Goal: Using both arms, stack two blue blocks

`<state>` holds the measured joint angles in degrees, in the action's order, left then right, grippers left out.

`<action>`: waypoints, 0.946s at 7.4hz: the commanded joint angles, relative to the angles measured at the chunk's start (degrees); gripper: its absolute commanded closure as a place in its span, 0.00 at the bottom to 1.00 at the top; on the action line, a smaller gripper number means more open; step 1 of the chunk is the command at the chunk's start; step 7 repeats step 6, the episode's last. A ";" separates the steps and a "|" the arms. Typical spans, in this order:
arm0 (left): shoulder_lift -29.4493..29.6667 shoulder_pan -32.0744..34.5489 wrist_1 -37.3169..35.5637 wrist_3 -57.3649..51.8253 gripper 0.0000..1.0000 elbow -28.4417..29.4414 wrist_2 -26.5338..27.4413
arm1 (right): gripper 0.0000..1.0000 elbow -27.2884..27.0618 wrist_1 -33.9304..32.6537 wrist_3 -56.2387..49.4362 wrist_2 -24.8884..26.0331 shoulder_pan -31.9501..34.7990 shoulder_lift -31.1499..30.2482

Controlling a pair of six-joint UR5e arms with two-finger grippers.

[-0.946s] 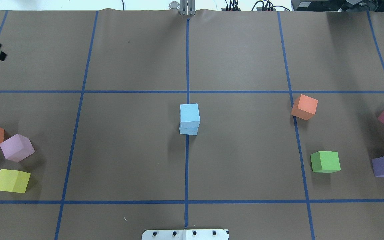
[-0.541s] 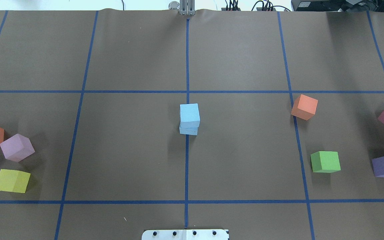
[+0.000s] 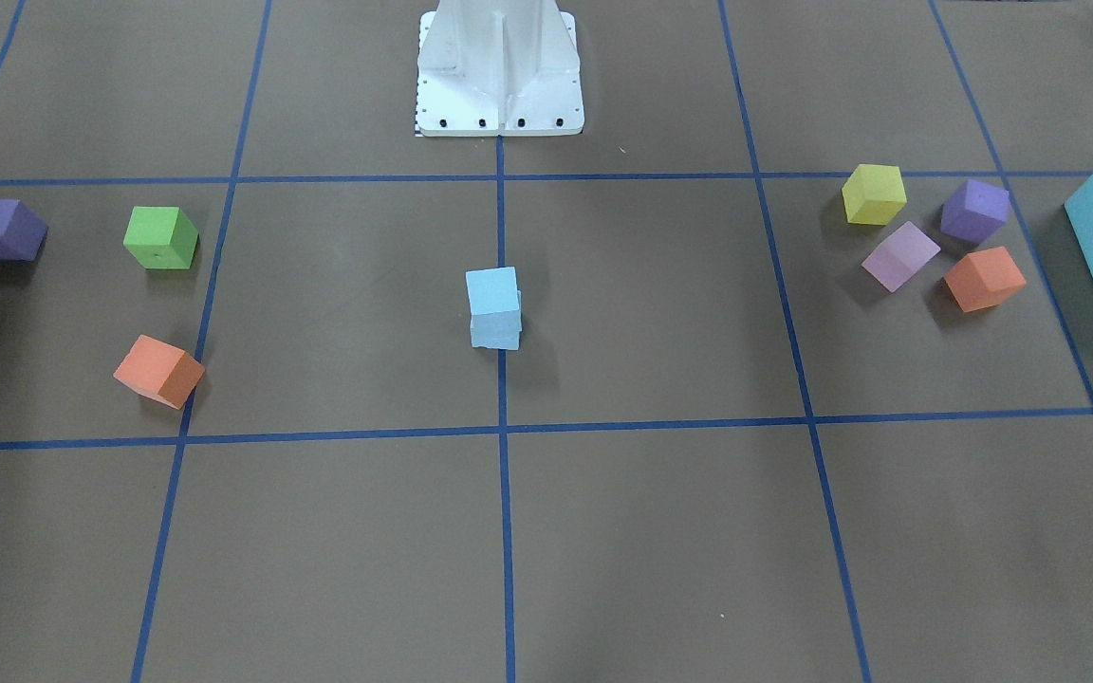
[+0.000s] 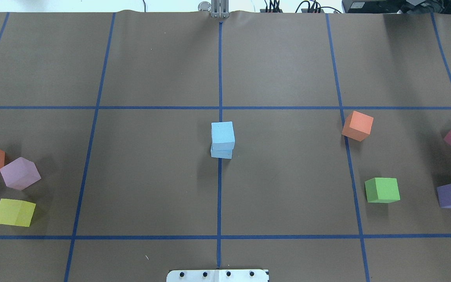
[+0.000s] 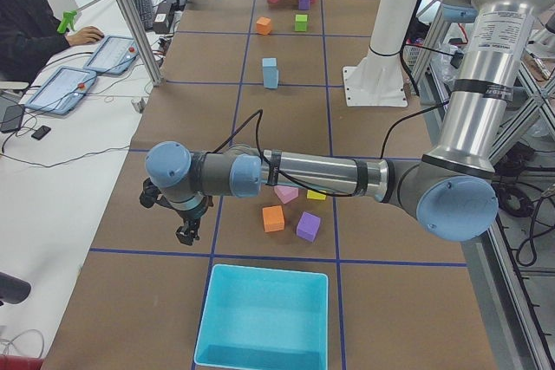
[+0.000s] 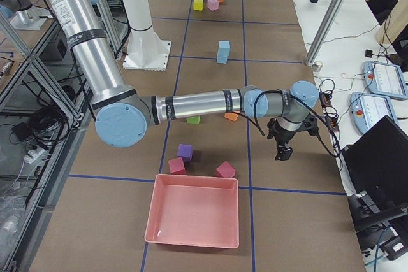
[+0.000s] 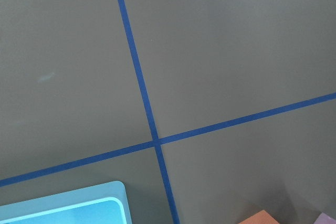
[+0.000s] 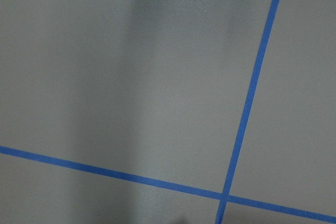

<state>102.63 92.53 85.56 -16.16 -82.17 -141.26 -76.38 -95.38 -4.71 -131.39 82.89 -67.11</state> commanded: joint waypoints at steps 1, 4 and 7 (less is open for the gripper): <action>0.02 0.19 0.13 -0.19 0.02 0.43 0.11 | 0.00 -0.78 0.02 2.95 0.17 -0.88 0.14; 0.02 0.37 0.13 -0.01 0.02 0.43 0.11 | 0.00 -0.78 0.11 2.78 0.17 -0.97 -0.31; 0.02 0.19 0.13 0.07 0.02 0.43 0.11 | 0.00 -0.61 0.11 2.87 0.17 -0.97 -0.31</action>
